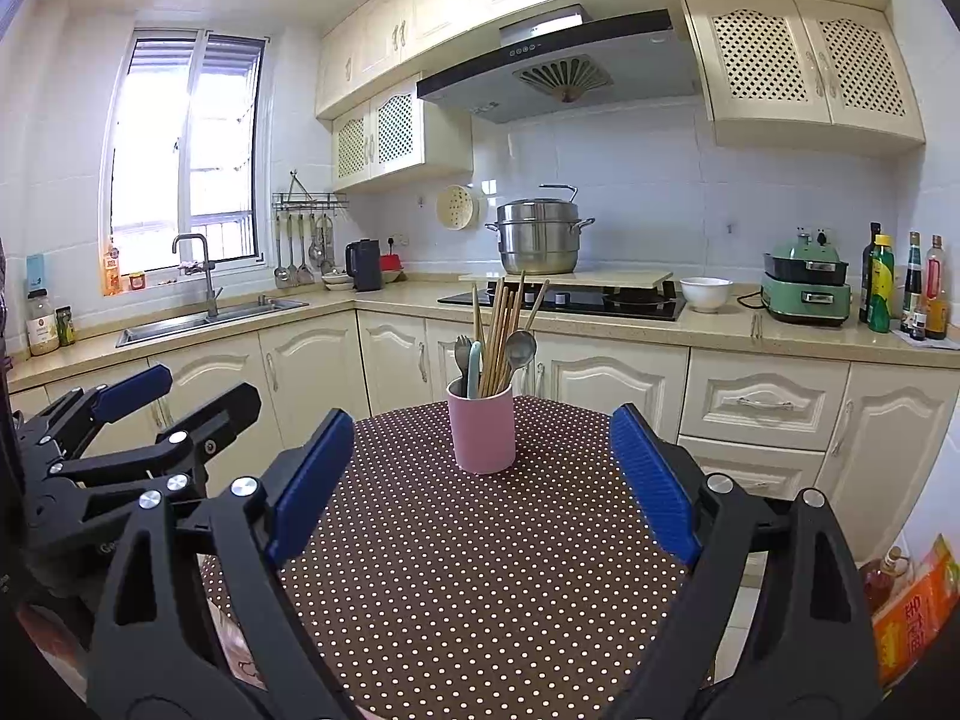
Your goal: Organize utensils
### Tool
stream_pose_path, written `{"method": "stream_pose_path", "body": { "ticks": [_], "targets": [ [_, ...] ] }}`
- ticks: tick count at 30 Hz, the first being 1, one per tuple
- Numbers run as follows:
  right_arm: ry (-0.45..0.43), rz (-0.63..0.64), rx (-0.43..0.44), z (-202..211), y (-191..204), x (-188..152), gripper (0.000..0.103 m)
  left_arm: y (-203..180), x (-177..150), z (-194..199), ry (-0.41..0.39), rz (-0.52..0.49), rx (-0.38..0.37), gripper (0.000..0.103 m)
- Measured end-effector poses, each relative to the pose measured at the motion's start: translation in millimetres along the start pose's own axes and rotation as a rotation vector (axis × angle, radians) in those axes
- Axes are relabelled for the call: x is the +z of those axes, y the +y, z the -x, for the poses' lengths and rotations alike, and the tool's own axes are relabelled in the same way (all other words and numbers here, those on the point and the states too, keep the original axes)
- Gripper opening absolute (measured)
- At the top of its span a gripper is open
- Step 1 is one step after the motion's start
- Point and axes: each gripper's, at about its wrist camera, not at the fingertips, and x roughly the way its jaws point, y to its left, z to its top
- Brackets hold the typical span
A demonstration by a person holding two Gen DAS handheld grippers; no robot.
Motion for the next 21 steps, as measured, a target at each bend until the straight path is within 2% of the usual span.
{"method": "stream_pose_path", "body": {
  "ticks": [5,21],
  "targets": [
    [0.021,-0.028,-0.006,-3,-6,-3,0.087,2,-4,-6,0.019,0.004,-0.004,0.093],
    [0.062,-0.052,0.008,-5,-13,-10,0.087,0,-9,-12,0.048,0.016,-0.01,0.094]
  ]
}}
